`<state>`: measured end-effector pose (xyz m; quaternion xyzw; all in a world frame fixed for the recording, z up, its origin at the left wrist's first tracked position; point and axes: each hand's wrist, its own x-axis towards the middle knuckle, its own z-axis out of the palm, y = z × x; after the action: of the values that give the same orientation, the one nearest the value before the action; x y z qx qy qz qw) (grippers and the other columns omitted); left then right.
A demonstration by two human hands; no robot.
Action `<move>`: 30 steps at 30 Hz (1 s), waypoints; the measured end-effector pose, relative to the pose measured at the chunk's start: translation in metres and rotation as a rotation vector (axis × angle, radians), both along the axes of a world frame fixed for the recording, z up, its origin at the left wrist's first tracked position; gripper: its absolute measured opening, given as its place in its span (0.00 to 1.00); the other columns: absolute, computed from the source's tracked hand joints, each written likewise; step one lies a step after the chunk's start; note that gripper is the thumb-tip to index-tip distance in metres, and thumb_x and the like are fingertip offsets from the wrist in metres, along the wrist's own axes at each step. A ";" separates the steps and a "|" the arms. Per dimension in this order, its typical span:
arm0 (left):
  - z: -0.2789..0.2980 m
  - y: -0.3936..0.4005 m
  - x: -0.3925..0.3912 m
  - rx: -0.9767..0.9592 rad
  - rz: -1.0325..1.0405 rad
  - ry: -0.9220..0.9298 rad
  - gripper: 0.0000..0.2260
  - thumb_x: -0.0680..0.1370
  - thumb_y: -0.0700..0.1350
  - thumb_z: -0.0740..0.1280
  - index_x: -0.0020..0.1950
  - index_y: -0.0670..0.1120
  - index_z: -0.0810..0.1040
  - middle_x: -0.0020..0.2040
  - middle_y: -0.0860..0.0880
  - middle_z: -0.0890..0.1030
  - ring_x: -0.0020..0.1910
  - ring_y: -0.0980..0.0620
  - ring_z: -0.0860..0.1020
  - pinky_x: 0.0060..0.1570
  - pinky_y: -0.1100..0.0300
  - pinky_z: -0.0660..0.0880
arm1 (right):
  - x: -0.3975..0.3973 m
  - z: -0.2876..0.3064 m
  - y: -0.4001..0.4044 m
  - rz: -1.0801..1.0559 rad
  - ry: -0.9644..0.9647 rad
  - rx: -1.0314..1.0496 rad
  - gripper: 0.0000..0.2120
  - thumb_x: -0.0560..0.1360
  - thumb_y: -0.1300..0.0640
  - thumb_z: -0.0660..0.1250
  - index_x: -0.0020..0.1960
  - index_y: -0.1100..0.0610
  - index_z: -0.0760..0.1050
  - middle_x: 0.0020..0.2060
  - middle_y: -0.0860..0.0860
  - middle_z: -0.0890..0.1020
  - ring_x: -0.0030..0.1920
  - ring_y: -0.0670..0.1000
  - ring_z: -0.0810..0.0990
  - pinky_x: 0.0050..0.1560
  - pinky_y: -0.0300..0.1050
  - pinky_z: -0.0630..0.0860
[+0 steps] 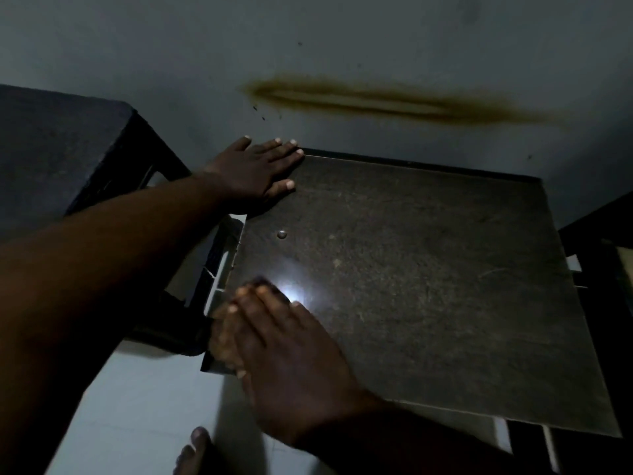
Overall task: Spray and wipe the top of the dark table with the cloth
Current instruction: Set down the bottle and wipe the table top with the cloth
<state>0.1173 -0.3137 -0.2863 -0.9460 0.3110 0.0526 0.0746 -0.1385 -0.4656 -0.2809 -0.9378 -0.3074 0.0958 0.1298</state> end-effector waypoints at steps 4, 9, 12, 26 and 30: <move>0.001 0.004 -0.008 0.030 0.113 -0.095 0.35 0.75 0.70 0.34 0.78 0.56 0.41 0.81 0.49 0.46 0.79 0.49 0.48 0.72 0.39 0.50 | -0.018 0.002 -0.087 -0.036 -0.003 -0.134 0.34 0.74 0.44 0.63 0.77 0.48 0.59 0.79 0.47 0.59 0.78 0.50 0.52 0.73 0.52 0.59; 0.009 -0.008 -0.048 -0.031 0.329 -0.126 0.30 0.80 0.64 0.49 0.79 0.55 0.48 0.81 0.47 0.49 0.79 0.46 0.51 0.72 0.38 0.52 | -0.036 0.010 -0.189 -0.480 0.117 -0.080 0.33 0.78 0.38 0.50 0.72 0.35 0.29 0.74 0.36 0.32 0.76 0.41 0.32 0.74 0.51 0.45; 0.010 -0.007 -0.086 -0.101 0.238 -0.075 0.28 0.80 0.61 0.50 0.78 0.53 0.56 0.80 0.47 0.54 0.78 0.46 0.56 0.71 0.40 0.55 | -0.056 0.010 -0.213 -0.442 0.195 -0.205 0.42 0.73 0.40 0.58 0.78 0.48 0.38 0.74 0.39 0.30 0.75 0.43 0.29 0.74 0.48 0.47; 0.010 0.022 -0.155 -0.057 0.161 -0.003 0.28 0.80 0.61 0.47 0.78 0.51 0.59 0.79 0.48 0.59 0.77 0.48 0.58 0.68 0.46 0.61 | -0.026 0.004 -0.113 0.085 -0.113 -0.218 0.40 0.71 0.42 0.70 0.76 0.59 0.61 0.74 0.61 0.66 0.75 0.60 0.61 0.70 0.54 0.57; 0.035 0.015 -0.128 0.069 0.077 0.062 0.29 0.77 0.65 0.58 0.74 0.52 0.67 0.75 0.49 0.67 0.75 0.46 0.63 0.67 0.45 0.65 | -0.017 -0.003 -0.014 0.113 -0.074 -0.127 0.35 0.80 0.48 0.57 0.79 0.57 0.43 0.80 0.60 0.48 0.79 0.61 0.46 0.75 0.54 0.43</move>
<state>-0.0110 -0.2982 -0.2516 -0.9520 0.2746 0.0954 0.0956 -0.1554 -0.4797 -0.2836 -0.9282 -0.3577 0.0878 0.0530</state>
